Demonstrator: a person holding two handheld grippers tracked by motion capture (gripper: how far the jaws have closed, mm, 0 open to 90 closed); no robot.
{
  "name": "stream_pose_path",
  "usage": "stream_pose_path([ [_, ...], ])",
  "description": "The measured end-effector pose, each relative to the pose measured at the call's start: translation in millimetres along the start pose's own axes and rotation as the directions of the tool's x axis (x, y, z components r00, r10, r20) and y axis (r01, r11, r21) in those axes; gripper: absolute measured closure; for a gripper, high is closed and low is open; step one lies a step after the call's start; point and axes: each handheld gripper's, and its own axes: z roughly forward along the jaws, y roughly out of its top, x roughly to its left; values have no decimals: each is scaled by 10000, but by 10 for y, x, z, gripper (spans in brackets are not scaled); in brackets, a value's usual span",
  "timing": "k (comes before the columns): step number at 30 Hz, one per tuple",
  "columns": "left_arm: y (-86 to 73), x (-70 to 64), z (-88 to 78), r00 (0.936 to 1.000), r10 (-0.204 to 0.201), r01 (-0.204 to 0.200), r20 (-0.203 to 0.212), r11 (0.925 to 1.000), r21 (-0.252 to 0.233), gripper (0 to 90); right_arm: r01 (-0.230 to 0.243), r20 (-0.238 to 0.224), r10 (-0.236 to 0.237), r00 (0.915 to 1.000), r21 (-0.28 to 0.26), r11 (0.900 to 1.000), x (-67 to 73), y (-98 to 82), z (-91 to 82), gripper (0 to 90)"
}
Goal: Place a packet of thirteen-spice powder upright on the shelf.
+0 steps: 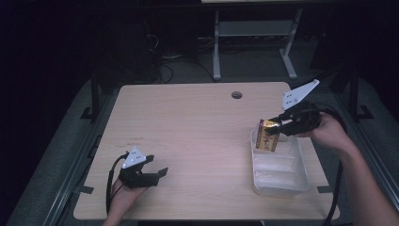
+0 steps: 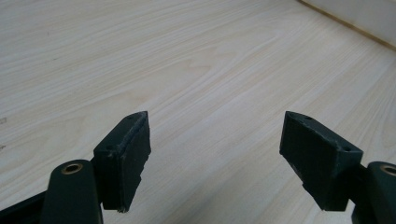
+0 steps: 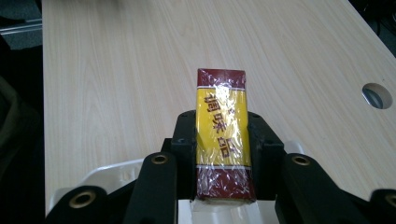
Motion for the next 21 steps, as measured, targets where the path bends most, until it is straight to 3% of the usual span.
stream_pose_path([
  [21, -3, -5, 6, 10000, -39, 39, 12, 10000, 14, 242, -589, 62, 587, 9983, 346, 9977, -91, -219, 167, 683],
])
